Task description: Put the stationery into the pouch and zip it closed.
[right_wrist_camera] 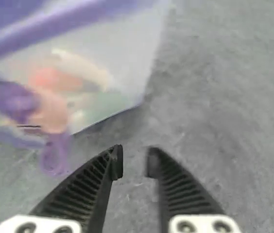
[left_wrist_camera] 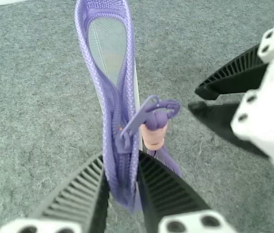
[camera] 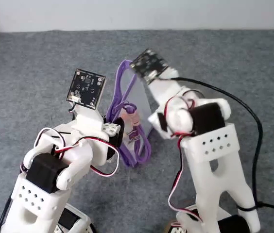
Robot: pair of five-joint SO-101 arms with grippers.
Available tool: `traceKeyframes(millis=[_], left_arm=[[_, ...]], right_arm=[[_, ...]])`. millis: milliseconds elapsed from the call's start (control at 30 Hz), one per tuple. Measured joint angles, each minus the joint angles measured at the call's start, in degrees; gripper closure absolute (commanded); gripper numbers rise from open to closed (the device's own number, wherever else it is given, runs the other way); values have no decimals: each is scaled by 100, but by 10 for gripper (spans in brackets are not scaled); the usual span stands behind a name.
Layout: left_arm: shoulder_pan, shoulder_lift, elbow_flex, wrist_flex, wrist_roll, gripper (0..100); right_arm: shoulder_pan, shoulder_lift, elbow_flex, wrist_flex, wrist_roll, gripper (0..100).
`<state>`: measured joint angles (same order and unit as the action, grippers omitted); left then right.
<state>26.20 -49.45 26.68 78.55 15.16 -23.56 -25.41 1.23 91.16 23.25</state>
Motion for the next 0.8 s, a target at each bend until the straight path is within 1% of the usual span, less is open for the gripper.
traceKeyframes(millis=[67,200,300,433,600,800], left_arm=[[0,0,0,0,0,990],[0,0,0,0,0,990],[0,0,0,0,0,990],[-9,0,0,0,0,990],[-9,0,0,0,0,990],[-18,0,9,9,-44,990]], right_arm=[[-246,-18,-35,44,0,757],[-809,-18,-44,26,0,773],[-1037,-18,-44,-202,-9,775],[-1178,-18,-26,-404,0,775],[-1178,-18,-9,-800,9,775],[-1169,-167,615,-1380,-9,775]])
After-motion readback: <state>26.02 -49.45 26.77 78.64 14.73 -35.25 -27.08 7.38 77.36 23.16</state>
